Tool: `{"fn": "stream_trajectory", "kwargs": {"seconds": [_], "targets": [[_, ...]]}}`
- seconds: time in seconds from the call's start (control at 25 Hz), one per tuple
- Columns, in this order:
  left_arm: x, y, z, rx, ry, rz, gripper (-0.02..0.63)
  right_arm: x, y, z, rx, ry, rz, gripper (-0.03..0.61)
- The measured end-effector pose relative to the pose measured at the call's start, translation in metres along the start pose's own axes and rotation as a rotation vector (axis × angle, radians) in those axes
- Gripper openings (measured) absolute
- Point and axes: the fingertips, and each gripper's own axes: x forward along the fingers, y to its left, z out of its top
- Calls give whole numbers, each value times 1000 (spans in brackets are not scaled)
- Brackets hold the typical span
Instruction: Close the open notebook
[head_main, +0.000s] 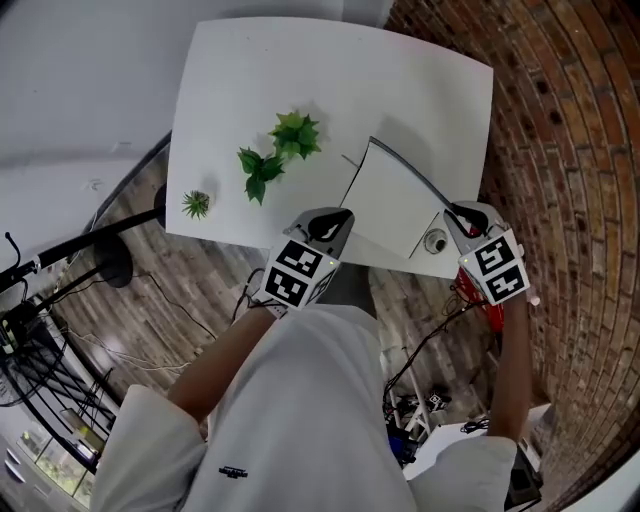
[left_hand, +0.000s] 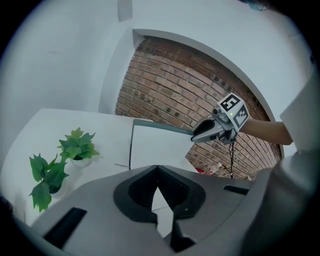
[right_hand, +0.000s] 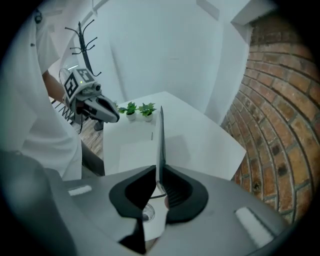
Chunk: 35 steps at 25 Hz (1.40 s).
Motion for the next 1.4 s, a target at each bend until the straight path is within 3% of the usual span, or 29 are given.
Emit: {"fn": "stream_trajectory", "kwargs": {"seconds": [0.2,0.76,1.0,1.4], "targets": [[-14,-2,-9,24,1,-23,9,1,34,-12,-60,16,-50,54],[-29,-10,-36,57,37,-68,9,24,90,-60,-24,122,-37,80],[-30,-12,-43,42,48,-67,9,32,107,-77,-16,178,18,127],[-17,-16,-44,37,62,-68,9,51,133,-103,22,231,117,137]]}}
